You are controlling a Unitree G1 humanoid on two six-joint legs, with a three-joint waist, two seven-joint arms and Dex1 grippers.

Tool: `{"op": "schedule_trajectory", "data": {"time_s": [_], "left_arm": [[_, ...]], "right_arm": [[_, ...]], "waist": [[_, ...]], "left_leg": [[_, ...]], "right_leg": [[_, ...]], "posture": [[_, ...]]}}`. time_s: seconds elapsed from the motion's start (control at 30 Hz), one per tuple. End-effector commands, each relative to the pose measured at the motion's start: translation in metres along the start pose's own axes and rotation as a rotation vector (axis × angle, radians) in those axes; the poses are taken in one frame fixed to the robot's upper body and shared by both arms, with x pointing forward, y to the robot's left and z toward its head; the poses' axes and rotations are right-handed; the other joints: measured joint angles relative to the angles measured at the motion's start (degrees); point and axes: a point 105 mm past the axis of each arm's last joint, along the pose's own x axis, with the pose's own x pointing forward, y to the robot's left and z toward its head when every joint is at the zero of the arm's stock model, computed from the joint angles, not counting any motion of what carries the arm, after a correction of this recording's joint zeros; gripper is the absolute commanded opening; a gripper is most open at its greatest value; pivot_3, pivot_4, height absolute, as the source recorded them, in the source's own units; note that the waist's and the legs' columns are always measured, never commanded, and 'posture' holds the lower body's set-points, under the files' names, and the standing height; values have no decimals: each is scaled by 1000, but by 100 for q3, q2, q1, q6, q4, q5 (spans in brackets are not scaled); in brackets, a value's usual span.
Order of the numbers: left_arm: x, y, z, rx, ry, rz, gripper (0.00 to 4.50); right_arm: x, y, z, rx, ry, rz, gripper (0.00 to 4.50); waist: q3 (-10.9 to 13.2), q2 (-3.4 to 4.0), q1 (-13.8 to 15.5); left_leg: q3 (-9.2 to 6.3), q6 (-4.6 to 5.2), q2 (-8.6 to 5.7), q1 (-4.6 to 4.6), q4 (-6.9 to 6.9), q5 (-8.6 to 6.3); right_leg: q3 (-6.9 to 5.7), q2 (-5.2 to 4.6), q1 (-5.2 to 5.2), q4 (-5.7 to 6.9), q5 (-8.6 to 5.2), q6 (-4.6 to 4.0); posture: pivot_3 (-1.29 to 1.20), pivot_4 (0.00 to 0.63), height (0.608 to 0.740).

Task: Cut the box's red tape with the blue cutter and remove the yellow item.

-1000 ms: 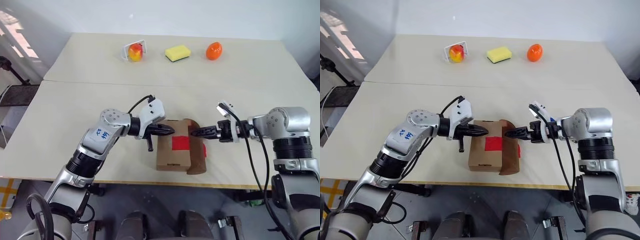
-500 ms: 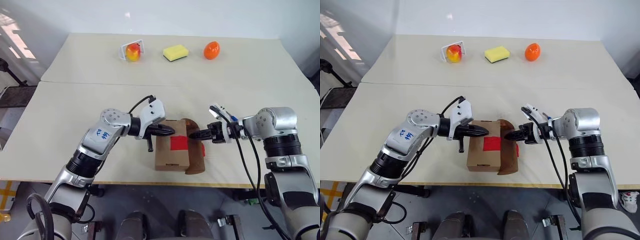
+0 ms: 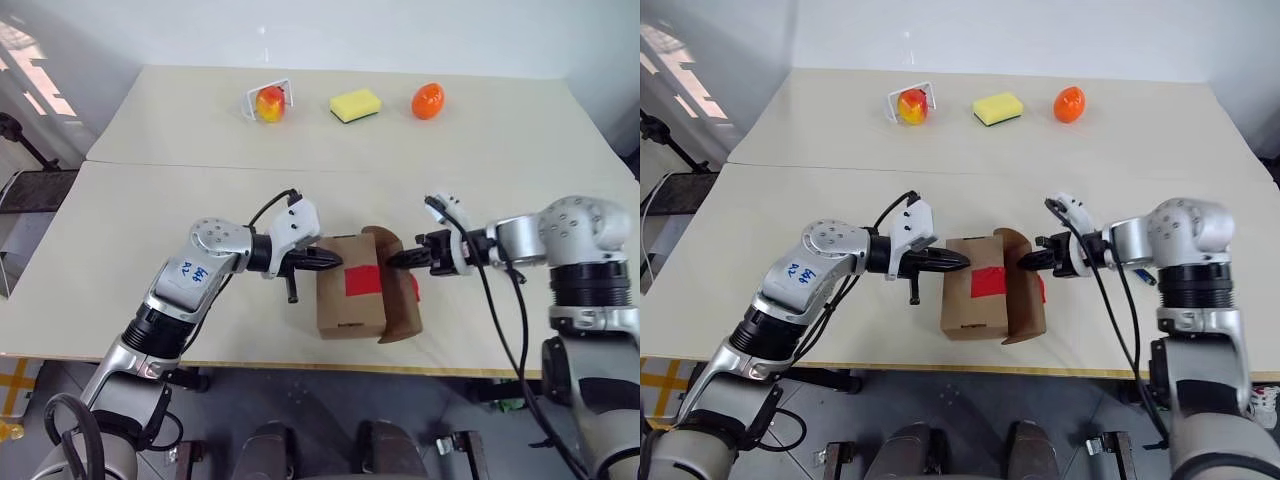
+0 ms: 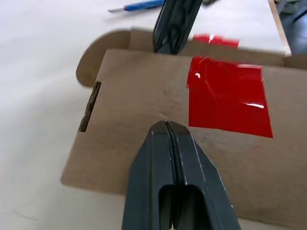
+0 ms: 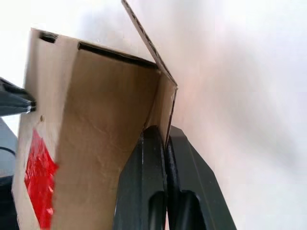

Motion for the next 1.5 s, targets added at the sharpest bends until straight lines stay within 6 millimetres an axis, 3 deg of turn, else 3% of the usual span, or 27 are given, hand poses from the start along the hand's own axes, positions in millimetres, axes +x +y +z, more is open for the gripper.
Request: {"op": "schedule_trajectory", "data": {"time_s": [0.03, 0.23, 0.57, 0.77, 0.83, 0.97, 1.03, 1.17, 1.33, 1.5], "left_arm": [[7, -3, -24, -38, 61, 24, 0], [18, 1, -22, -22, 21, 64, 0], [19, 10, -25, -29, -1, 106, 0], [-3, 16, -22, -87, -61, 83, 0], [-20, 15, -20, -138, -97, 47, 0], [-44, 16, -8, -200, -161, 4, 0], [-49, 19, 8, -201, -205, -5, 0], [-45, 17, 40, -186, -305, -40, 0], [-26, 3, 64, -127, -333, -134, 0], [-22, -13, 45, -76, -174, -238, 0]], "right_arm": [[-31, 35, 16, -155, -17, 5, 27], [-41, 54, 12, -194, 24, -43, 27], [-34, 57, 17, -316, 19, -237, 27], [-29, 56, 24, -332, -8, -306, 27], [-31, 52, 25, -351, -6, -370, 27], [-30, 50, 25, -363, -7, -414, 27], [-27, 49, 23, -365, -6, -419, 27], [-25, 51, 24, -370, -12, -419, 27], [-24, 54, 26, -374, -30, -421, 27], [-25, 53, 27, -373, -42, -434, 27]], "waist": [[1, 2, 3], [4, -3, 52], [5, -6, 142], [5, -7, 121], [5, -7, 95], [7, -6, 14], [7, -6, -5], [7, -7, 20], [8, -8, -4], [8, -7, -31]], "left_leg": [[-1, 0, 1, 0, 0, 0], [-2, 9, 21, -6, 0, -3], [8, 13, 31, -18, 3, -6], [8, 12, 47, -17, 5, -5], [9, 12, 50, -16, 4, -5], [10, 11, 56, -20, 2, -5], [10, 11, 56, -33, -1, -5], [-3, 11, 48, -109, 21, -5], [3, 12, 46, -113, 11, -5], [17, 12, 49, -109, 1, -5]], "right_leg": [[-2, -2, 0, -1, 0, 0], [-11, -8, 3, -10, 1, 0], [-16, -7, -4, -15, 6, -4], [-19, 5, -5, -19, 13, -15], [-18, 7, -7, -19, 13, -16], [-17, 12, -16, -19, 14, -18], [-17, 12, -29, -19, 14, -18], [-23, 8, -90, -10, 18, -16], [-31, 8, -97, -12, 19, -14], [-30, 10, -106, -12, 19, -14]], "posture": [[0, 150, 740], [0, 150, 740], [0, 150, 740], [0, 150, 740], [0, 150, 740], [0, 150, 740], [0, 150, 740], [0, 150, 740], [0, 150, 740], [0, 150, 740]]}}
